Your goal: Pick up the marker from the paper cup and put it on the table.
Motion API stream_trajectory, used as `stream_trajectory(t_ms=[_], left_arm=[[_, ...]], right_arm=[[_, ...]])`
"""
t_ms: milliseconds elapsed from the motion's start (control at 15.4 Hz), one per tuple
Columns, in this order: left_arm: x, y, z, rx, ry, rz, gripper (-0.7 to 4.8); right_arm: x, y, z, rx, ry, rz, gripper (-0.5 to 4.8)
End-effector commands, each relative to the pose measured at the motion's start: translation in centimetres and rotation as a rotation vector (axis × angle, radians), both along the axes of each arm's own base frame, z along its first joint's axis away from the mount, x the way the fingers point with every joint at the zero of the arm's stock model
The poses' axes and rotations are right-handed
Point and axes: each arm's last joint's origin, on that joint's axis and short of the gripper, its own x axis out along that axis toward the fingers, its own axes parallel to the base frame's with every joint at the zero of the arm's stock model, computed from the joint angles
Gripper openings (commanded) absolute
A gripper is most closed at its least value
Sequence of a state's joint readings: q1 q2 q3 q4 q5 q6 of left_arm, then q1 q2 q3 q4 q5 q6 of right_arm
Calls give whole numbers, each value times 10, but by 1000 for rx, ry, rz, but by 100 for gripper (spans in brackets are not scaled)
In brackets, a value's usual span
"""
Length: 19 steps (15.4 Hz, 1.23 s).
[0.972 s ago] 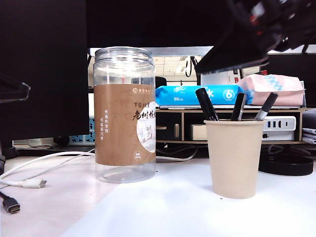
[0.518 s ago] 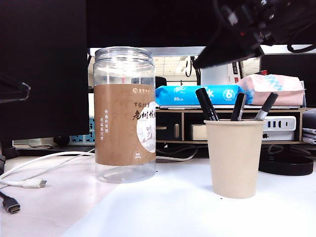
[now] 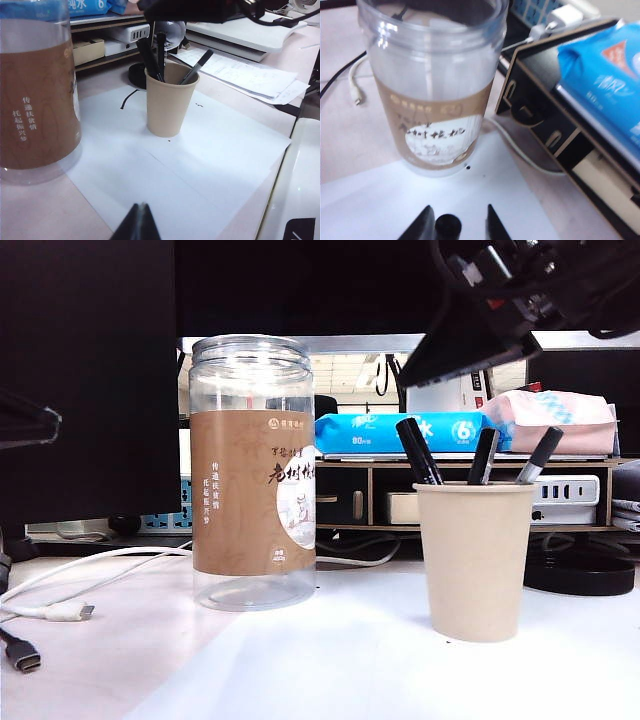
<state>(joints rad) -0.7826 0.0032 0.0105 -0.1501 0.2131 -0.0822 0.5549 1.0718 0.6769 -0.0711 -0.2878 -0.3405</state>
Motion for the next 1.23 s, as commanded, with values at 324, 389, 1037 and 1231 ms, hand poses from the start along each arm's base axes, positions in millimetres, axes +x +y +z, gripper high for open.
stream_trajectory(t_ms=[324,389,1037,1231], left_arm=[[0,0,-1,8,6,-11,-4],[0,0,-1,8,6,-11,-4],[0,0,-1,8,6,-11,-4],[0,0,-1,8,6,-11,-4]], right_arm=[[-1,0,-3,-16,40,3,177],[0,1,-4,-18,45,4,177],[-1,9,-8,-38,50,-12,177],[3,12,-12,-38,53,-13,177]])
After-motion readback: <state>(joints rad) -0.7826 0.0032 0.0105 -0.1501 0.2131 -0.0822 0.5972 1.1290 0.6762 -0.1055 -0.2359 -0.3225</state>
